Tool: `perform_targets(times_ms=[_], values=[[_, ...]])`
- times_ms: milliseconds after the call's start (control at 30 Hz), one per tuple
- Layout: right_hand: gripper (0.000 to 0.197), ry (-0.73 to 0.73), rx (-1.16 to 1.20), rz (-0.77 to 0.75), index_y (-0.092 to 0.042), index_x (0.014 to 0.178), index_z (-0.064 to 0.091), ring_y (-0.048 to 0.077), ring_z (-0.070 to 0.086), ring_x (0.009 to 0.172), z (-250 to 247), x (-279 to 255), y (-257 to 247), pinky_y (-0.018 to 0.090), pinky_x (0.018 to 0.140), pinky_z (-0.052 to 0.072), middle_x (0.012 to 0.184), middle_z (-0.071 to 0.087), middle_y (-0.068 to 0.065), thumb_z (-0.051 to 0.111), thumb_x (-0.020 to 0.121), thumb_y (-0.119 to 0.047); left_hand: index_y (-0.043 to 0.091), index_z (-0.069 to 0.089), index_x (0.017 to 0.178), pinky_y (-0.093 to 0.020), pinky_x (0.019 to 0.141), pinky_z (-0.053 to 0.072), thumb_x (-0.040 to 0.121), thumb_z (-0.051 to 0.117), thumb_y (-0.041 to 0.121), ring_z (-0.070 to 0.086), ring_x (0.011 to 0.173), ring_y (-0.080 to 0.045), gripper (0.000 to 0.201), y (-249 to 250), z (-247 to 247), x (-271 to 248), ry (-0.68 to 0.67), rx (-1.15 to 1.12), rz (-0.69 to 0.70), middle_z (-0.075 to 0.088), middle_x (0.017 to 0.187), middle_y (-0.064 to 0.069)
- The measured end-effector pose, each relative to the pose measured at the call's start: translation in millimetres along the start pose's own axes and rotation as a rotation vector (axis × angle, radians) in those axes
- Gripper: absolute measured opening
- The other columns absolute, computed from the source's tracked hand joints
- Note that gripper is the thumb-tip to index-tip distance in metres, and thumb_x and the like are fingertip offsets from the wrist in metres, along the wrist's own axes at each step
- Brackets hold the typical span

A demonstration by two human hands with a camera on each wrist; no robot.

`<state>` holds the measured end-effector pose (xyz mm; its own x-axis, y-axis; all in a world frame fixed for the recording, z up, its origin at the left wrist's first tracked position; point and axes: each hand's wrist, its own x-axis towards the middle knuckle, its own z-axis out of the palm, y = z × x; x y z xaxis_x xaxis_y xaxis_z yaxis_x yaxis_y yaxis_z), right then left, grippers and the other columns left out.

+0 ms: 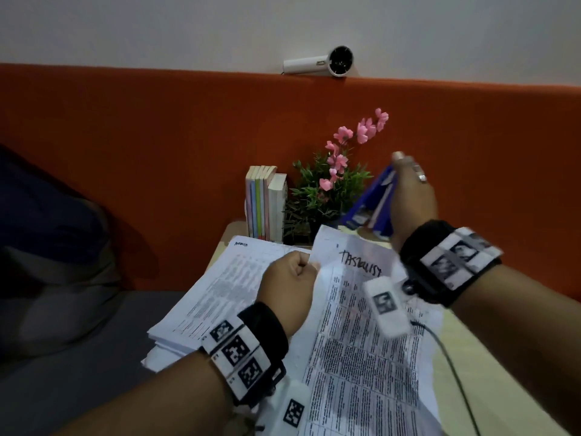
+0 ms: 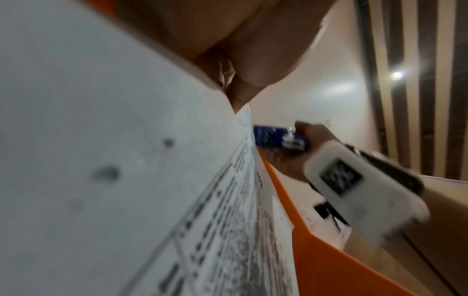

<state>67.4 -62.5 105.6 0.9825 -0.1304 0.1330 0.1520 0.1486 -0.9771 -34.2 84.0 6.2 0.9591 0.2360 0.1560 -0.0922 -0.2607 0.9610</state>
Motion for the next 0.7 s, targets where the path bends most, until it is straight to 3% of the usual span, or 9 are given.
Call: perform_targets(times_ms=[67,133,233,333,433,567,700], values=[[0.045,0.044,0.008,0.058,-0.023,0.108,0.059,0.027,0.065,0.092,-17.5,10.5,-5.0,0.044,0.082,0.055,0.104,0.064,0.006,0.061,0.084,-0.061,0.005,0.051,0.077,-0.024,0.058,0.033,0.100,0.055,0.023,0.038,0.060,-0.016,0.030,2.2,-24.2,13.6,0.022,-0.022,-0.048,0.042,0.067,-0.007],[0.039,-0.028,-0.084,0.126,-0.024,0.104,0.059,0.028,0.063,0.081,-37.0,14.5,-0.4,0.043,0.074,0.054,0.098,0.064,0.008,0.062,0.086,-0.058,0.006,0.058,0.079,-0.030,0.064,0.037,0.098,0.058,0.024,0.045,0.066,-0.019,0.027,2.0,-55.0,40.3,0.087,0.037,-0.052,0.048,0.073,-0.011],[0.046,-0.146,-0.389,0.213,-0.015,0.109,0.060,0.028,0.053,0.067,-66.8,14.8,18.3,0.036,0.060,0.045,0.090,0.059,0.014,0.060,0.088,-0.057,0.001,0.066,0.090,-0.031,0.067,0.041,0.097,0.058,0.023,0.052,0.072,-0.020,0.025,-5.2,-98.7,87.2,0.161,0.234,-0.098,0.058,0.078,-0.010],[0.044,-0.281,-0.798,0.212,-0.014,0.095,0.061,0.030,0.053,0.056,-86.3,6.4,36.7,0.035,0.057,0.042,0.069,0.060,0.015,0.053,0.092,-0.058,0.005,0.069,0.109,-0.030,0.076,0.045,0.099,0.057,0.022,0.061,0.091,-0.026,0.023,-28.1,-121.9,119.1,0.150,0.444,-0.207,0.068,0.103,-0.012],[0.041,-0.435,-1.158,0.119,-0.026,0.096,0.062,0.034,0.065,0.065,-97.4,2.8,57.7,0.033,0.060,0.047,0.075,0.068,0.012,0.045,0.091,-0.064,0.001,0.065,0.123,-0.030,0.083,0.045,0.100,0.056,0.018,0.061,0.109,-0.031,0.030,-58.4,-126.9,134.2,0.184,0.507,-0.313,0.066,0.118,-0.015],[0.045,-0.527,-1.413,0.088,-0.024,0.098,0.061,0.016,0.062,0.075,-101.5,6.2,77.2,0.029,0.064,0.047,0.087,0.067,0.001,0.045,0.091,-0.065,-0.001,0.070,0.110,-0.036,0.084,0.050,0.098,0.057,0.014,0.064,0.099,-0.032,0.022,-74.3,-126.9,142.6,0.217,0.495,-0.344,0.069,0.107,-0.016],[0.034,-0.594,-1.527,0.085,-0.025,0.092,0.058,0.014,0.058,0.082,-98.0,8.6,90.2,0.028,0.068,0.041,0.092,0.064,-0.001,0.050,0.094,-0.058,0.004,0.069,0.114,-0.036,0.087,0.054,0.097,0.058,0.023,0.066,0.096,-0.030,0.028,-74.3,-123.7,148.1,0.192,0.551,-0.391,0.070,0.103,-0.012]])
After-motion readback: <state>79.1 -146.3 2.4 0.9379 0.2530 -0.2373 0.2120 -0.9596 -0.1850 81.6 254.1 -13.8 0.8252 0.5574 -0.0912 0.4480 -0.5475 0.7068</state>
